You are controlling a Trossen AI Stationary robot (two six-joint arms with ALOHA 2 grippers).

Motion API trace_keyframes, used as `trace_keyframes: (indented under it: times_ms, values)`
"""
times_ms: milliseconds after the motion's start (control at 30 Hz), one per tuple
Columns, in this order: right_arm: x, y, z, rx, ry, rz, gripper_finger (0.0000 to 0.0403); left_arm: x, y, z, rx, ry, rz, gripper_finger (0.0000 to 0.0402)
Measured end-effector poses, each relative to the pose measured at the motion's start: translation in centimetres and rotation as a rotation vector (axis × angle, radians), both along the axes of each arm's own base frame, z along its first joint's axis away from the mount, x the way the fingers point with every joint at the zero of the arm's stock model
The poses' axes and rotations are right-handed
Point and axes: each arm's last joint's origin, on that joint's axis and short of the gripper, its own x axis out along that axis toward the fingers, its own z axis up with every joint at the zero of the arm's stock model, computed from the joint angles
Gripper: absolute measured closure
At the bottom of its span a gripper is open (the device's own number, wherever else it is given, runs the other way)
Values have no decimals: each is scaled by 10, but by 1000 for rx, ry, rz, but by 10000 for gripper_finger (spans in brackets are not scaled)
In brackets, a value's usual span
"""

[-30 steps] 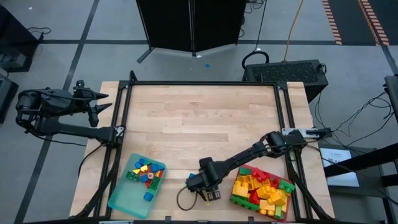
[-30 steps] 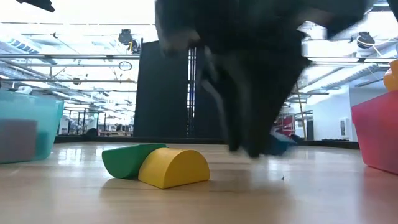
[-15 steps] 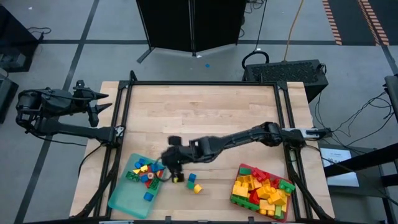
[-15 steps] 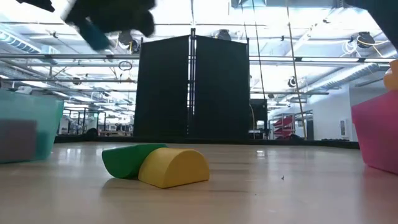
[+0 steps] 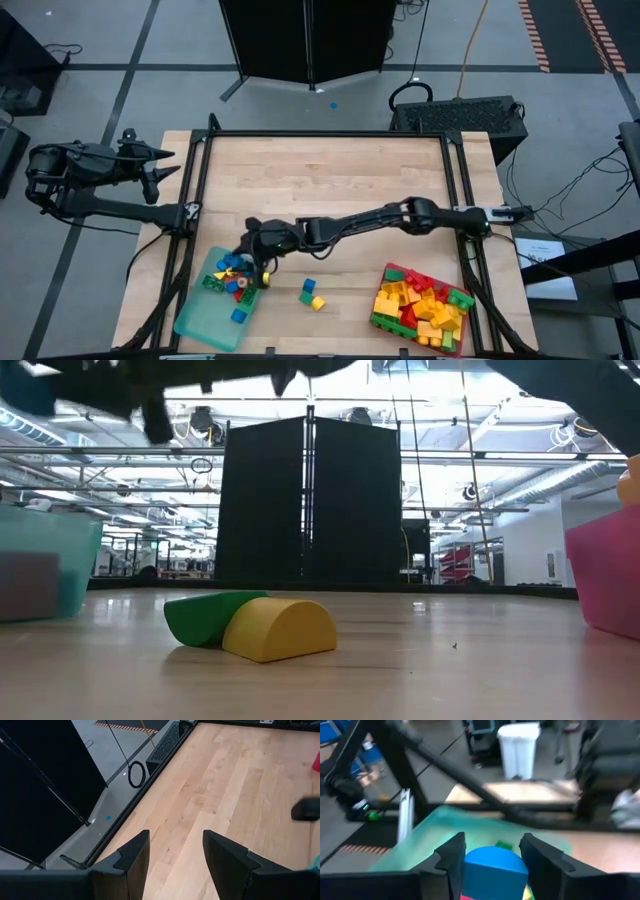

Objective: Sort blocks by size
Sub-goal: Put the blue block into the blue bin, then put the green block into the blue bin

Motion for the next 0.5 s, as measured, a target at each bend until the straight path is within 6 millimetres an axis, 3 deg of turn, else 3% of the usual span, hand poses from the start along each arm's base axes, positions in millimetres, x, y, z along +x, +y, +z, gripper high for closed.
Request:
trace_keyframes:
  times_ms: [167,500]
  values:
    - [3,9,-29,28,73,44,236,0,0,0,0,0,0,214]
    - [5,9,-37,17,84,41,148,0,0,0,-1,0,-1,214]
